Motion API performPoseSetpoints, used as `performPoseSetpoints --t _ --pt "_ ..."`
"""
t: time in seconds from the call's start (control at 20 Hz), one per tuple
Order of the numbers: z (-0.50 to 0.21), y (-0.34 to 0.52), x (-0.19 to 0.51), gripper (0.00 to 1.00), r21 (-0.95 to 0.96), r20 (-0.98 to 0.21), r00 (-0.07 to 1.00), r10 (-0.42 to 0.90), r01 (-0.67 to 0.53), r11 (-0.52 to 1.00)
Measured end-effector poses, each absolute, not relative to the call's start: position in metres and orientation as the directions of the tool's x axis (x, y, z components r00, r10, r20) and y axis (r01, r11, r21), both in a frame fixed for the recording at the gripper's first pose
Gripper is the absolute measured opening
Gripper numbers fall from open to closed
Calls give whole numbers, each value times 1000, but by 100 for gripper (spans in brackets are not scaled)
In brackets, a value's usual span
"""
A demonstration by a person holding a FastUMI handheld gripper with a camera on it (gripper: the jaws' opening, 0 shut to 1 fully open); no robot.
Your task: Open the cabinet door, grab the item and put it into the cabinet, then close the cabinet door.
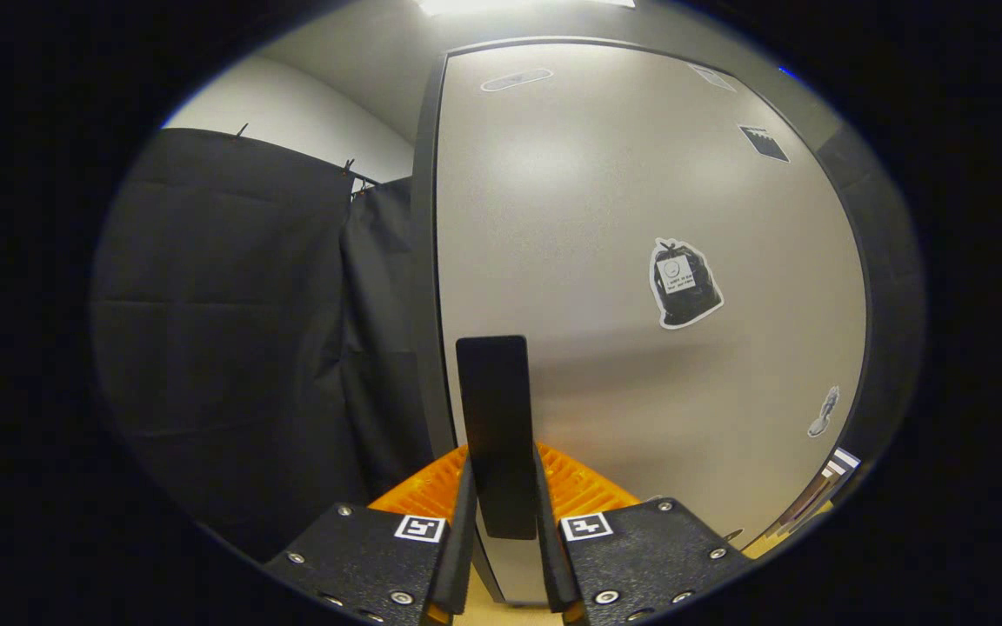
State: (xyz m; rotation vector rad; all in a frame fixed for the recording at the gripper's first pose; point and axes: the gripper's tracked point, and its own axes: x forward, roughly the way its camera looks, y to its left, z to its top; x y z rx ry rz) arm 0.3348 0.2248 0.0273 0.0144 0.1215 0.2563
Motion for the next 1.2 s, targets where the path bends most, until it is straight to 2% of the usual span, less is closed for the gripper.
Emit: performPoseSetpoints --t 0.15,0.65,1.2 --pt "28 224 331 27 41 -136 954 268 -264 964" --pt "34 208 277 27 65 -157 931 330 -323 944" --pt "34 191 263 27 84 -184 911 368 -358 930"
